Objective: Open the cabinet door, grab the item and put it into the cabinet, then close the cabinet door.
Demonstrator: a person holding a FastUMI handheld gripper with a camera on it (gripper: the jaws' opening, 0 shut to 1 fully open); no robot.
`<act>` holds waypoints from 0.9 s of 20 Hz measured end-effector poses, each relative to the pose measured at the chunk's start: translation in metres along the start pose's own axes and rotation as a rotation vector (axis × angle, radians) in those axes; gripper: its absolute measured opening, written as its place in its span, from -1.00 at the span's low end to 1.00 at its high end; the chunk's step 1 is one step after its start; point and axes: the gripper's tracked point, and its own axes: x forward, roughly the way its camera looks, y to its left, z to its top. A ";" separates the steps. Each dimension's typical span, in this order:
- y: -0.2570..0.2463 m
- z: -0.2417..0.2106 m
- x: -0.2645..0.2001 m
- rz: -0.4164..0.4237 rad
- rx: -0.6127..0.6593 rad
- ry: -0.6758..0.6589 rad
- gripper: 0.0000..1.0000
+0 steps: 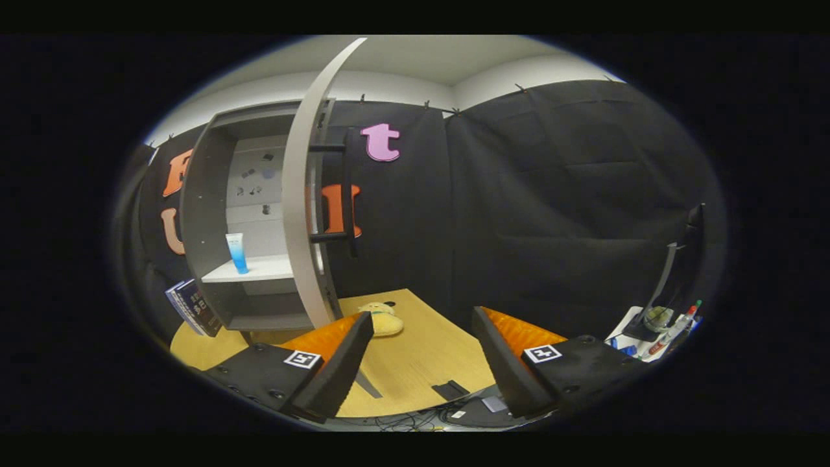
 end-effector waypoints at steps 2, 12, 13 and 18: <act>0.004 -0.002 0.007 0.021 0.007 0.002 0.96; 0.017 -0.003 0.004 0.052 0.009 -0.004 0.93; 0.021 -0.003 0.002 0.048 0.014 -0.003 0.93; 0.057 -0.010 -0.015 0.102 0.022 -0.007 0.93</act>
